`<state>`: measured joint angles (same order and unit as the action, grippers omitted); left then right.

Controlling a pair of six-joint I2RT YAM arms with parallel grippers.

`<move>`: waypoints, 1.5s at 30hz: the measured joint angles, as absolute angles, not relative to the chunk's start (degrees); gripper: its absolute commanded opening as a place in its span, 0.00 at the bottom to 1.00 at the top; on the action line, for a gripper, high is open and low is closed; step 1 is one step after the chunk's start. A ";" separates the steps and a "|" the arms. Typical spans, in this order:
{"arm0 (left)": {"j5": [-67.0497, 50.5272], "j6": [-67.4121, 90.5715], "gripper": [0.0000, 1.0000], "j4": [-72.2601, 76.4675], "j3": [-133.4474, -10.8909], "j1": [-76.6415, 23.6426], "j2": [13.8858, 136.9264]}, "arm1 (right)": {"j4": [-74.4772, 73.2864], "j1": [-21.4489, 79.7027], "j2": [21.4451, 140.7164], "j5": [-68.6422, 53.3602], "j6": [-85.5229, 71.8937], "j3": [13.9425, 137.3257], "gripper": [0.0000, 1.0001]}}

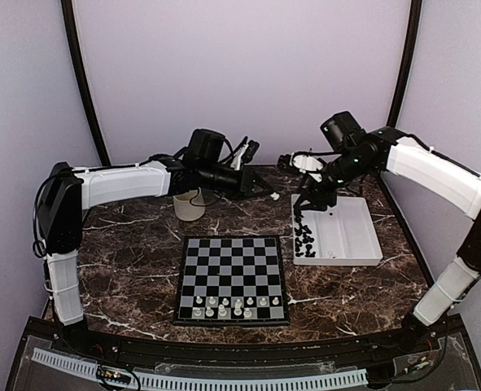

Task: Set up the chess pieces on the board
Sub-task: Pass from the right arm to the left, then place the knight at g1.

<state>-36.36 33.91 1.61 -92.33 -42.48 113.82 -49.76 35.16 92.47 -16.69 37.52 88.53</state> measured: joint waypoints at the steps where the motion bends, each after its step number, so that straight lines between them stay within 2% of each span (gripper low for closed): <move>1: -35.86 31.86 0.00 -0.58 -92.33 -42.48 113.08 | -49.91 33.63 90.24 -17.67 37.54 86.43 0.56; 8: -30.04 14.94 0.00 -14.96 -92.31 -44.69 106.08 | -45.69 17.98 78.63 -22.83 35.62 72.20 0.57; 18: -14.63 -6.22 0.00 -28.93 -91.92 -62.85 104.25 | -29.41 7.64 76.97 -28.51 27.09 51.24 0.58; 29: -1.56 -16.01 0.00 -32.51 -90.28 -74.26 109.97 | -22.24 7.42 73.10 -28.86 26.30 50.22 0.58; 45: 2.50 -16.43 0.00 -37.01 -89.06 -75.59 113.51 | -22.26 7.42 73.14 -30.70 27.05 50.22 0.59</move>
